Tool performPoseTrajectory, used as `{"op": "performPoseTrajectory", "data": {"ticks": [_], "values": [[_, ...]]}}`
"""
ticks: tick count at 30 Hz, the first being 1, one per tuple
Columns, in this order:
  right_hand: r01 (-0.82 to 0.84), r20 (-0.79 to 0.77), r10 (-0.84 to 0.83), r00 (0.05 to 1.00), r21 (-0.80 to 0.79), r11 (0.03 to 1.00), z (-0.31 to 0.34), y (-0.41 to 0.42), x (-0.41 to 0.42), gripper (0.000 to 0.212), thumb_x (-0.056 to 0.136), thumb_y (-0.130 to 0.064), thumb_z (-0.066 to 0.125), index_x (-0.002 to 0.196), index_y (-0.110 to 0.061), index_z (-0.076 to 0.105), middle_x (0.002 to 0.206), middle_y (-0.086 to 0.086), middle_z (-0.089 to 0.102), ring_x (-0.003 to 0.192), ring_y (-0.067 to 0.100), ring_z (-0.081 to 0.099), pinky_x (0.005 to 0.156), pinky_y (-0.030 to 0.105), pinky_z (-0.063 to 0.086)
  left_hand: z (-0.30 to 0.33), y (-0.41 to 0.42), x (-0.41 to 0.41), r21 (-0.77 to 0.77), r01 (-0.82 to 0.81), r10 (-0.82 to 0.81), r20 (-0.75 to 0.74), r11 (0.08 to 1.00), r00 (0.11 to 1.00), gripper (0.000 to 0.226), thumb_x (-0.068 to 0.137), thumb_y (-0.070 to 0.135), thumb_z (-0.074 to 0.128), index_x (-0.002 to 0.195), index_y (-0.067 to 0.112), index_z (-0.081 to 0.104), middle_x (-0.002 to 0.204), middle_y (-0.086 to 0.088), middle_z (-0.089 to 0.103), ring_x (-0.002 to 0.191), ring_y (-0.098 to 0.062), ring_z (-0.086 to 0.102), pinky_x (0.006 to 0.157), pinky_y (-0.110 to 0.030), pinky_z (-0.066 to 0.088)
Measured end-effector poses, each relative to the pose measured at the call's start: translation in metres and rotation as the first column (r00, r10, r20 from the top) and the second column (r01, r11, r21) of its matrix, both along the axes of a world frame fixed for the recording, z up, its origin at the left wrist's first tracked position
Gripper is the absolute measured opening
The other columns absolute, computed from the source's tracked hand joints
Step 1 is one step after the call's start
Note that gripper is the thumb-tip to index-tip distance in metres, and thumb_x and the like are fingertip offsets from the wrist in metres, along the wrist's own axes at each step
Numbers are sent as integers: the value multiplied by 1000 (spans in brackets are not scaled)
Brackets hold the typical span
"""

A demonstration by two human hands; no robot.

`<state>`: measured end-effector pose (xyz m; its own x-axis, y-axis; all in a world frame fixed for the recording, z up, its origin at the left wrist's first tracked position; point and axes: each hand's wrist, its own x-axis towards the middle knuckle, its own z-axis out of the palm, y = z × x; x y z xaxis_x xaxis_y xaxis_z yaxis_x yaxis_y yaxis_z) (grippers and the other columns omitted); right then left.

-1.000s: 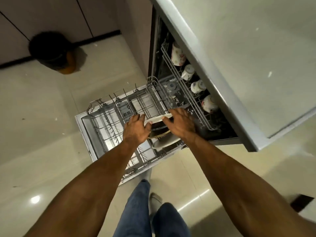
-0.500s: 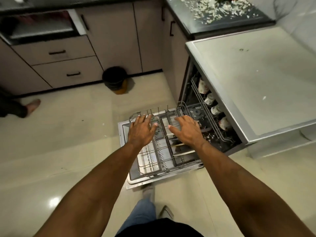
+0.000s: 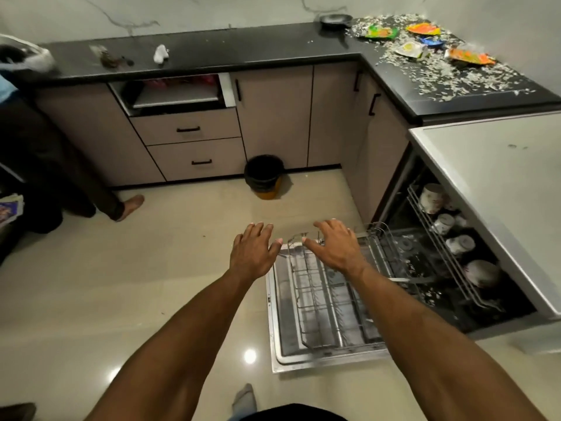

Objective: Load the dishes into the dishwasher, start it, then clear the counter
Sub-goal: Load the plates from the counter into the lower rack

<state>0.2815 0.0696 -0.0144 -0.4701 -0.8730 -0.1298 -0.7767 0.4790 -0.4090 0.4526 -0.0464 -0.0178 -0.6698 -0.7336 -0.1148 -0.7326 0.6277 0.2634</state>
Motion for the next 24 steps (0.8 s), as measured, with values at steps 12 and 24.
{"op": "performPoseTrajectory", "data": {"ticks": [12,24], "values": [[30,-69,-36,997,-96,995,32,-168,54,63,91,-65,43,141,-25,44,146,3,43,137,21,34,115,49,24,39,-179,61,-96,17,-22,-44,995,999,58,101,50,29,152,21,25,159,-2,24,147,-22,16,116,-42,18],[74,-65,-81,995,-106,992,24,-323,-5,64,92,-63,44,142,-24,43,149,5,39,141,22,29,116,50,21,39,-340,-3,-98,93,-96,-26,991,995,59,101,50,29,153,23,23,160,-2,22,149,-20,12,118,-42,15]]}}
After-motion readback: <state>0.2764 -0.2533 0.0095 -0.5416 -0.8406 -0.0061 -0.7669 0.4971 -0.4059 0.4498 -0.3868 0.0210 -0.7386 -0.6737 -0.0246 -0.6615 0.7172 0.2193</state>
